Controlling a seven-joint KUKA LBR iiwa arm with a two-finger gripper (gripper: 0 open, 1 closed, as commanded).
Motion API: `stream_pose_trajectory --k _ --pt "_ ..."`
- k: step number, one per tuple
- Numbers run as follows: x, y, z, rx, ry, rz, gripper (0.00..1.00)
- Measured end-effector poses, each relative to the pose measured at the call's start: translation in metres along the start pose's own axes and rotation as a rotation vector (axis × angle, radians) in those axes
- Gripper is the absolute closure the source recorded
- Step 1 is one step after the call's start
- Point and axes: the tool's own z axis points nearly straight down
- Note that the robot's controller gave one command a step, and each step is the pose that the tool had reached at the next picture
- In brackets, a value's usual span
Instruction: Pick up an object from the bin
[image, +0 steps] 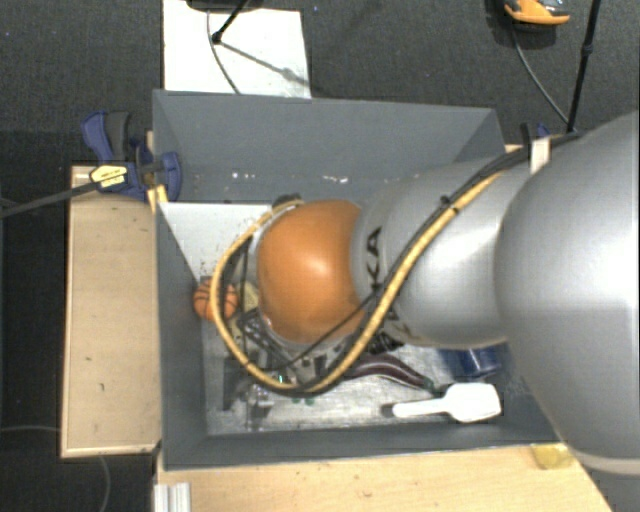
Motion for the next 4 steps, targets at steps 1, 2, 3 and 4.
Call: stream_pose_trajectory --k 1,2,3,4 --pt "-0.002 -0.001 -0.004 -0.002 -0.007 0.005 0.00" --pt "-0.023 -0.013 0.069 -0.005 -0.023 -0.396 1.00" --pt "-0.023 -0.013 0.069 -0.005 -0.023 -0.393 1.00" --pt "-0.017 -0.014 -0.047 0.001 -0.002 -0.368 1.00"
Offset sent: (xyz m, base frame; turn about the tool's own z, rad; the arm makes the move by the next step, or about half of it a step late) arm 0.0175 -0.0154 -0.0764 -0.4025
